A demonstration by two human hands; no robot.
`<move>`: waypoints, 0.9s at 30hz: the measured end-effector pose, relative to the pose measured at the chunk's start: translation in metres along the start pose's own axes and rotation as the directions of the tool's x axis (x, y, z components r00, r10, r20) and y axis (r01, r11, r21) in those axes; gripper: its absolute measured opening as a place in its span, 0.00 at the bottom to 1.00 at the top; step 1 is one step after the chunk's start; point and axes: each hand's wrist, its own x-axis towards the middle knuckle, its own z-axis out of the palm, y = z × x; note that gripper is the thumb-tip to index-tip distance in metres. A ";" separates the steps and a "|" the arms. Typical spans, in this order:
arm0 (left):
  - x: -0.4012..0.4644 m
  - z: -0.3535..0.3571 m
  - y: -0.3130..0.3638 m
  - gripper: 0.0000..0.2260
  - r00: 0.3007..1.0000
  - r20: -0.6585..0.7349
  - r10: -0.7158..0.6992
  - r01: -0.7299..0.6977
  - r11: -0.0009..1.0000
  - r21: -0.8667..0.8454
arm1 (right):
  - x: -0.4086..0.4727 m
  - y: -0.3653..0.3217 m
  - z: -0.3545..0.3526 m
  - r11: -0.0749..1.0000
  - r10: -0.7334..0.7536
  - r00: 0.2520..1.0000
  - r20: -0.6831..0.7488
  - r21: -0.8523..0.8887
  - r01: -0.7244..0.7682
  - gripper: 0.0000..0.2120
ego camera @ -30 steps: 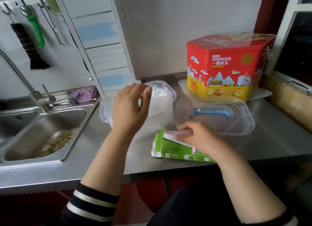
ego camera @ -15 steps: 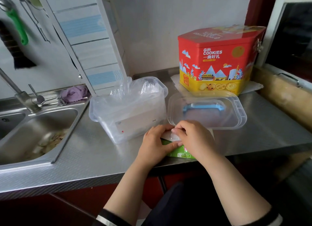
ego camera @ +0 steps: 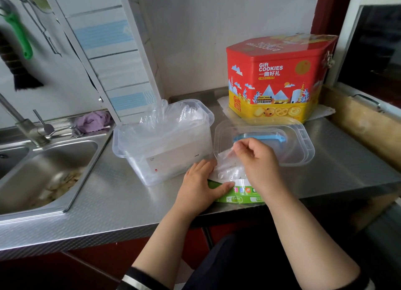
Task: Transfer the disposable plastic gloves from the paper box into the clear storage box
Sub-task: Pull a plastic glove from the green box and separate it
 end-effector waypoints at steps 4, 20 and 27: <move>-0.001 -0.001 0.000 0.27 1.000 0.027 0.009 -0.009 1.000 -0.011 | 0.001 -0.024 -0.004 0.972 -0.009 0.998 -0.068 0.233 0.025 0.10; -0.004 -0.043 0.053 0.33 0.993 -0.044 -0.114 0.071 0.832 -0.550 | -0.005 -0.053 -0.013 0.800 -0.346 0.866 -0.362 0.368 0.474 0.06; 0.027 -0.093 0.084 0.27 0.919 0.373 -0.128 0.394 0.262 -0.881 | -0.007 -0.020 -0.001 0.657 -0.749 0.662 0.016 -0.110 0.746 0.11</move>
